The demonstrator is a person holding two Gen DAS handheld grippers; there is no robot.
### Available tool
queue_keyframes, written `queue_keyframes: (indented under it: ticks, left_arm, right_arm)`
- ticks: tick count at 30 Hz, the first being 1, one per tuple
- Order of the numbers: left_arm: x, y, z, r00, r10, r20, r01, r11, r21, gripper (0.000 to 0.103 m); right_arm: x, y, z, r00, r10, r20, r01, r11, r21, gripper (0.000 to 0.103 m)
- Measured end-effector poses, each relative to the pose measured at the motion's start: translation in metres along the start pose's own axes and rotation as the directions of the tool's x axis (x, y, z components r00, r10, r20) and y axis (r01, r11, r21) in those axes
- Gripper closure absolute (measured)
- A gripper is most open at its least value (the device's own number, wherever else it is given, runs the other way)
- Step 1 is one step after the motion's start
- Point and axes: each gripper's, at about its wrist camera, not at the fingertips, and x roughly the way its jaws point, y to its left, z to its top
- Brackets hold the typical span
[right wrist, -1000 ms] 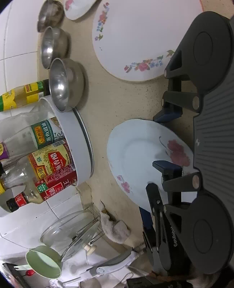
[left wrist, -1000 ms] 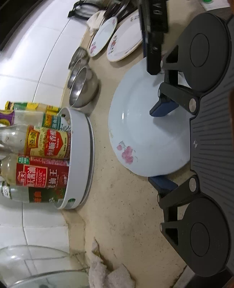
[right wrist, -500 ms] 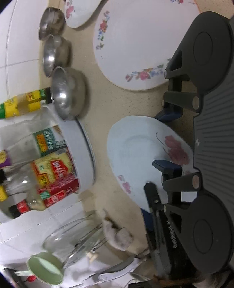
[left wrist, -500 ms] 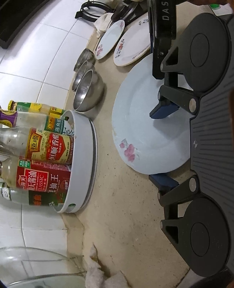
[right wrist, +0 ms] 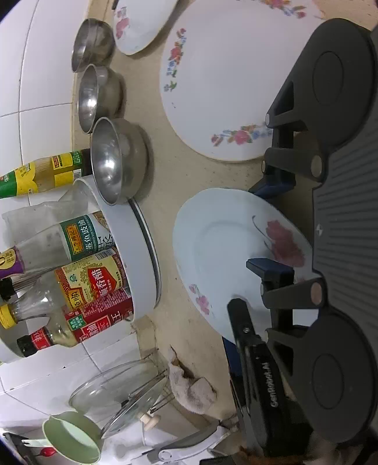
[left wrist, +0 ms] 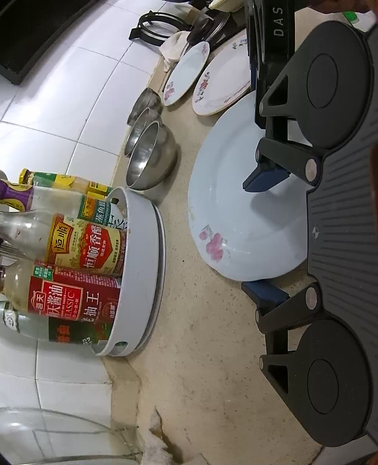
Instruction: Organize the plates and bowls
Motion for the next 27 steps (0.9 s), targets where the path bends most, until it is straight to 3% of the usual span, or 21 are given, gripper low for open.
queue_keyframes:
  ticks: [10, 13, 18, 27]
  left_arm:
    - [-0.006, -0.005, 0.000, 0.999, -0.044, 0.013, 0.045, 0.999, -0.023, 0.032]
    - [-0.002, -0.009, -0.004, 0.999, -0.046, -0.002, 0.046, 0.999, 0.001, 0.033]
    - [0.002, -0.008, -0.003, 0.998, -0.064, -0.004, 0.064, 0.998, -0.003, 0.033]
    - [0.002, -0.008, 0.002, 0.996, -0.090, 0.000, 0.090, 0.995, -0.049, 0.033]
  right_arm:
    - [-0.019, 0.001, -0.002, 0.998, 0.018, 0.052, -0.018, 1.000, 0.001, 0.060]
    - [-0.016, 0.002, -0.001, 1.000, -0.003, 0.030, 0.003, 1.000, -0.002, 0.060]
    - [-0.010, -0.015, -0.003, 1.000, 0.026, -0.003, -0.025, 0.994, 0.104, 0.062]
    - [-0.022, -0.003, 0.000, 0.997, 0.051, 0.054, -0.052, 0.998, 0.028, 0.063]
